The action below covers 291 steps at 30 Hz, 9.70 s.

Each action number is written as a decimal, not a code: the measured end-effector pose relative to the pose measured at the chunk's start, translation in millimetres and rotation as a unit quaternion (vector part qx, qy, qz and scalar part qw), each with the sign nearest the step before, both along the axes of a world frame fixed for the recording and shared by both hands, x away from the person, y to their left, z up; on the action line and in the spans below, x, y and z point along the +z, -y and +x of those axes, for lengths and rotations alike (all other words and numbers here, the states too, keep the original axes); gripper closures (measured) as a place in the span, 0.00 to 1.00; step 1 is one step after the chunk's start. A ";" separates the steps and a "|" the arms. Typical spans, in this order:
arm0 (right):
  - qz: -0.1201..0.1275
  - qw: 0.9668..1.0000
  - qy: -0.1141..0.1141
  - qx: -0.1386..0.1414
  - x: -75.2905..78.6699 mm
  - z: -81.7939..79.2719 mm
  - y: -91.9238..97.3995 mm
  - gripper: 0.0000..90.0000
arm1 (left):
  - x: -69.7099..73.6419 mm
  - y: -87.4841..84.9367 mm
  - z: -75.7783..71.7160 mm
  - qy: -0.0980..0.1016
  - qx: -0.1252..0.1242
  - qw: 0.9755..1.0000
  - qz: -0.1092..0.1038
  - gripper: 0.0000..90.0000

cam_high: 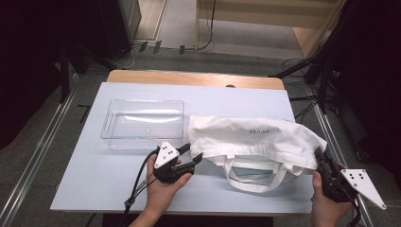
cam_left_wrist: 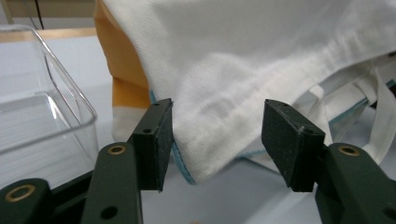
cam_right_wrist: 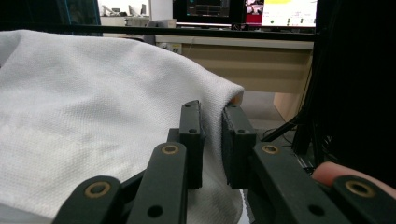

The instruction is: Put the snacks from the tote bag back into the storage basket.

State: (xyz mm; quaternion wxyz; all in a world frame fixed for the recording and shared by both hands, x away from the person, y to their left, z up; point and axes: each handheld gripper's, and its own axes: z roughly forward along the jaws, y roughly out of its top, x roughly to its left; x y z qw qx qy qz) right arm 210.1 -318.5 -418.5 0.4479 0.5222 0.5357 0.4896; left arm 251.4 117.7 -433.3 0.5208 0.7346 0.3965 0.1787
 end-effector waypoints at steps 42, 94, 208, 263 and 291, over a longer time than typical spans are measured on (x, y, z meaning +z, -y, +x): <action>0.038 0.999 -0.015 0.010 9.2 -2.7 12.9 0.67 | -10.6 35.9 -0.6 0.062 0.081 0.990 0.094 0.29; -0.016 0.989 -0.021 0.143 12.5 -34.0 -71.4 0.99 | 37.7 18.3 21.4 0.092 0.012 0.996 0.002 0.51; -0.039 0.996 0.043 0.067 88.2 13.4 -28.0 0.94 | 91.4 70.5 46.3 0.105 -0.078 0.991 0.003 0.35; -0.037 0.995 0.028 0.086 76.1 20.3 -27.4 0.94 | 72.1 115.3 116.7 0.056 -0.004 0.997 0.049 0.68; -0.023 0.998 -0.029 0.044 66.6 29.8 -12.2 0.68 | 106.3 91.7 89.5 0.088 -0.050 0.995 -0.012 0.94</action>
